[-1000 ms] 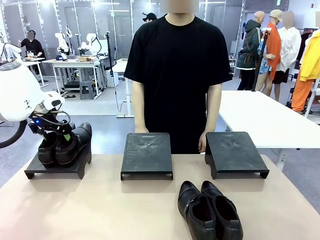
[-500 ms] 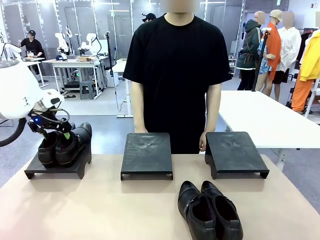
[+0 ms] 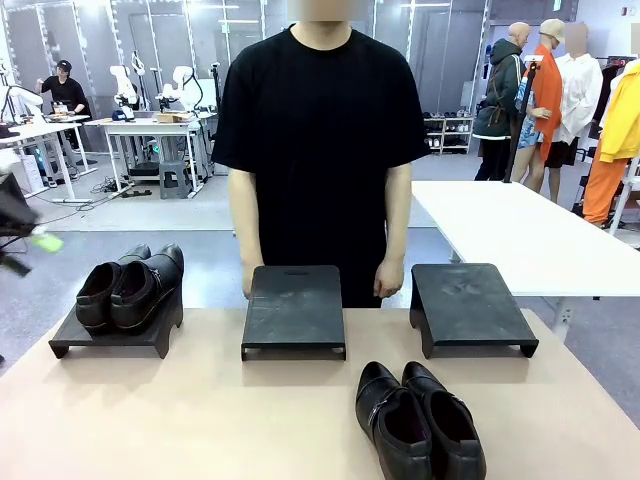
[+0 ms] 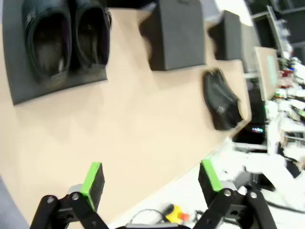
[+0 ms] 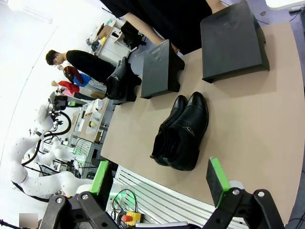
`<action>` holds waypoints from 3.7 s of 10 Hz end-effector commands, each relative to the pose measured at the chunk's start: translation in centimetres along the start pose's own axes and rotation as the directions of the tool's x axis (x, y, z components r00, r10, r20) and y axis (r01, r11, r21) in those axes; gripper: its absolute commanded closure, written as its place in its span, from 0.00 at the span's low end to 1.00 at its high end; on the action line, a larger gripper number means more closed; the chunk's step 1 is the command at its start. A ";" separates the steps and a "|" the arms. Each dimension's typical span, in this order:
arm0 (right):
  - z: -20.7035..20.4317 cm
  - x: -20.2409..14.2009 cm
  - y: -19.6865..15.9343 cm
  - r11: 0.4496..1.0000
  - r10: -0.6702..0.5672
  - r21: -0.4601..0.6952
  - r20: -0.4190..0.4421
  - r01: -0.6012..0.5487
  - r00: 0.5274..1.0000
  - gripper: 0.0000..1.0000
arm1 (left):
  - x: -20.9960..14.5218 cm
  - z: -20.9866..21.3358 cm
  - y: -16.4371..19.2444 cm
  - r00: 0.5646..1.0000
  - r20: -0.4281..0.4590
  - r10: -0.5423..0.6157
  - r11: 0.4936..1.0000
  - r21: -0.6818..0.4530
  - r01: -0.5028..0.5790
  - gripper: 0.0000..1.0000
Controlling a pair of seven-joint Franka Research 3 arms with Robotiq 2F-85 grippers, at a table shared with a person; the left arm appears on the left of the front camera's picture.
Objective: Place the shoes on the stand as instructed by the person.
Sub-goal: Pick up another pair of Shoes and place it on the Shoes Stand indicated by the person.
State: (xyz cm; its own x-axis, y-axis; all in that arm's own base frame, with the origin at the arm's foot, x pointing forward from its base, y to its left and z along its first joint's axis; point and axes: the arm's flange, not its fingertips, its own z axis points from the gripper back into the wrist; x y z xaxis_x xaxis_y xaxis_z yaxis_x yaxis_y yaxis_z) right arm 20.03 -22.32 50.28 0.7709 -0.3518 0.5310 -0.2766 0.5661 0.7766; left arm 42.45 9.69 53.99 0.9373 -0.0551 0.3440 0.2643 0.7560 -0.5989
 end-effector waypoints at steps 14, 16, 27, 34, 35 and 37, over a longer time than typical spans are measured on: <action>0.2 0.0 0.0 1.000 0.022 0.008 0.009 -0.022 1.000 0.00 | -13.0 0.0 17.2 0.997 0.070 0.040 0.780 -0.626 0.013 0.00; 0.2 0.0 0.0 1.000 0.022 0.008 0.009 -0.022 1.000 0.00 | -12.1 -0.1 16.5 0.999 -0.004 -0.035 0.702 -0.712 0.022 0.00; 0.2 0.0 0.0 1.000 0.022 0.008 0.009 -0.022 1.000 0.00 | -12.5 -0.2 16.6 0.998 0.046 0.038 0.758 -0.652 0.001 0.00; -13.1 5.2 15.6 0.925 0.001 -0.323 -0.527 -0.201 0.850 0.00 | -12.5 -0.2 16.6 0.998 0.046 0.038 0.758 -0.652 0.001 0.00; -16.5 5.4 17.2 0.911 -0.005 -0.334 -0.597 -0.243 0.802 0.00 | -12.5 -0.2 16.6 0.998 0.046 0.038 0.758 -0.652 0.001 0.00; -22.5 4.6 18.1 0.869 -0.058 -0.410 -0.640 -0.277 0.766 0.00 | -12.5 -0.2 16.6 0.998 0.046 0.038 0.758 -0.652 0.001 0.00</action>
State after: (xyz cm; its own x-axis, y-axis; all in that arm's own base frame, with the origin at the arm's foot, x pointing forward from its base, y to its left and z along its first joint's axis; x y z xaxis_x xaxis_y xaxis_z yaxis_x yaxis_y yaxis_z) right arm 29.65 3.07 59.58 0.9623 0.1913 0.1935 -0.2589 0.8628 0.4342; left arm 35.11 23.00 39.52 0.9394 -0.0086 0.3427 0.3407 0.1322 -0.9308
